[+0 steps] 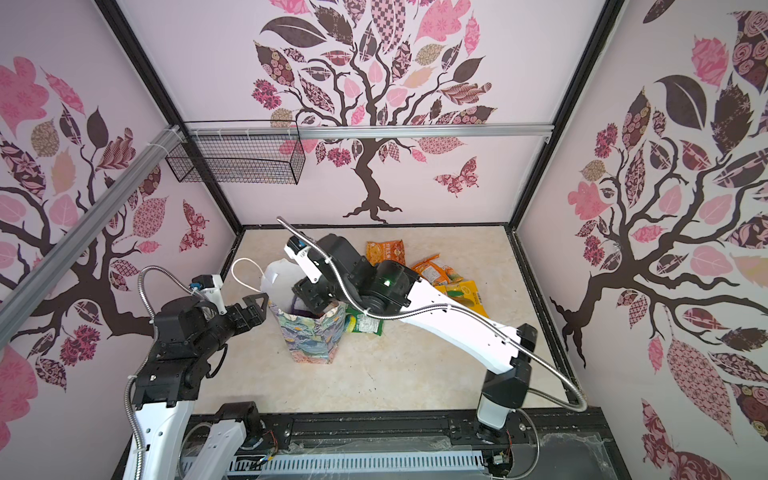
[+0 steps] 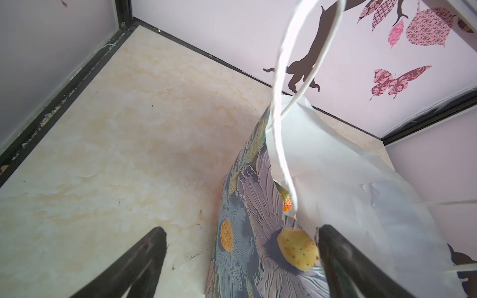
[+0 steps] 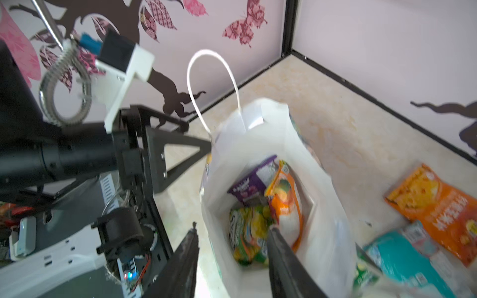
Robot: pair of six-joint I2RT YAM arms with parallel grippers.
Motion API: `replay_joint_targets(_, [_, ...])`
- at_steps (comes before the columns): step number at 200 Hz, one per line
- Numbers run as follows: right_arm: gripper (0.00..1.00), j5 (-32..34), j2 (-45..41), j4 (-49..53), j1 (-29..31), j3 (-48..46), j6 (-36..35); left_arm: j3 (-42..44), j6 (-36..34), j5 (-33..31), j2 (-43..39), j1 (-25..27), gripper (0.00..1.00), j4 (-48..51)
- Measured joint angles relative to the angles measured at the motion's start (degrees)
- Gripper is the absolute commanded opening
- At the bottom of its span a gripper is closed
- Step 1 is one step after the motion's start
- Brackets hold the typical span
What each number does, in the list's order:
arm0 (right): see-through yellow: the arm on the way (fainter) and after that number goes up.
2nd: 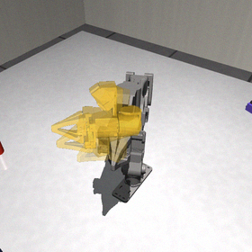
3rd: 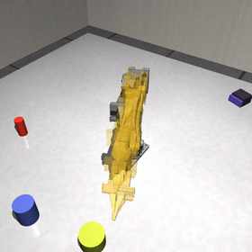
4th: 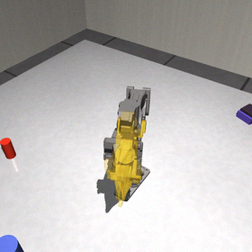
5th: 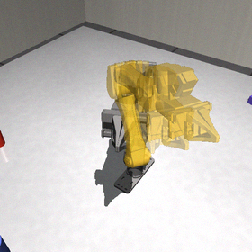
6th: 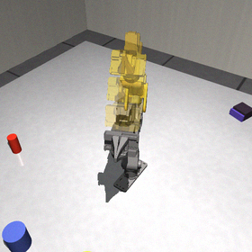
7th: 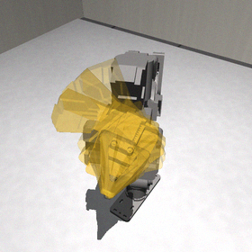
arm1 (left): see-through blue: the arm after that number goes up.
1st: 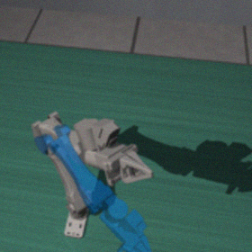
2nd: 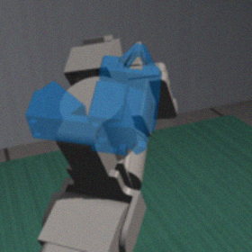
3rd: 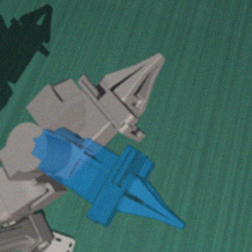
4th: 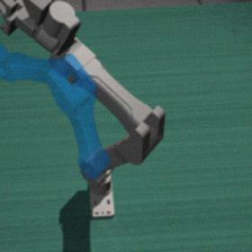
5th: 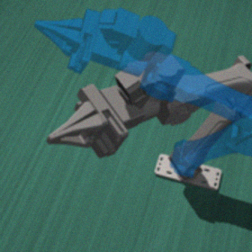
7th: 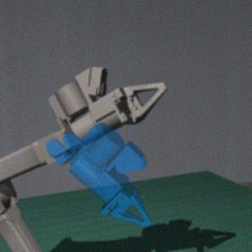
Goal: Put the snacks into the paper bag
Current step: 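Draw the right gripper back toward the green Spring Tea packet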
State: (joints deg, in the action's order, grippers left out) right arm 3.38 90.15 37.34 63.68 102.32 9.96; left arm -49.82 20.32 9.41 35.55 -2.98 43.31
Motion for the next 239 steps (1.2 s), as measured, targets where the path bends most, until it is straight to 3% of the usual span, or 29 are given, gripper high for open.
replay_joint_targets(51, [0.53,11.08,-32.06,-17.25,0.24,-38.18,8.68,-2.25,-0.22,-0.11,4.72,-0.92,0.98,-1.29])
replay_joint_targets(80, [0.58,13.33,-38.42,-21.44,-3.02,-49.68,11.1,-4.07,-0.2,1.62,8.28,-1.16,0.98,-4.7])
replay_joint_targets(97, [0.62,10.86,-38.05,-22.14,-10.49,-53.75,12.35,-4.7,-0.2,2.71,9.94,-1.22,0.96,-6.93])
replay_joint_targets(119, [0.78,3.21,-36.04,-23.04,-23.41,-58.88,13.75,-5.16,-0.17,4.17,11.91,-1.62,0.91,-9.03])
replay_joint_targets(131, [0.8,0.22,-32.98,-23.47,-27.41,-60.61,14.25,-5.18,0.09,5.05,12.76,-1.7,0.87,-9.99])
replay_joint_targets(183, [0.76,-11.78,-19.21,-30.67,-27.98,-62.93,14.21,-5.16,0.52,8.94,13.42,-1.86,0.8,-12.72])
replay_joint_targets(239, [0.65,-17.35,-10.78,-40.76,-27.98,-64.13,16.06,-5.09,0.66,10.82,12.41,-1.9,0.79,-13.97])
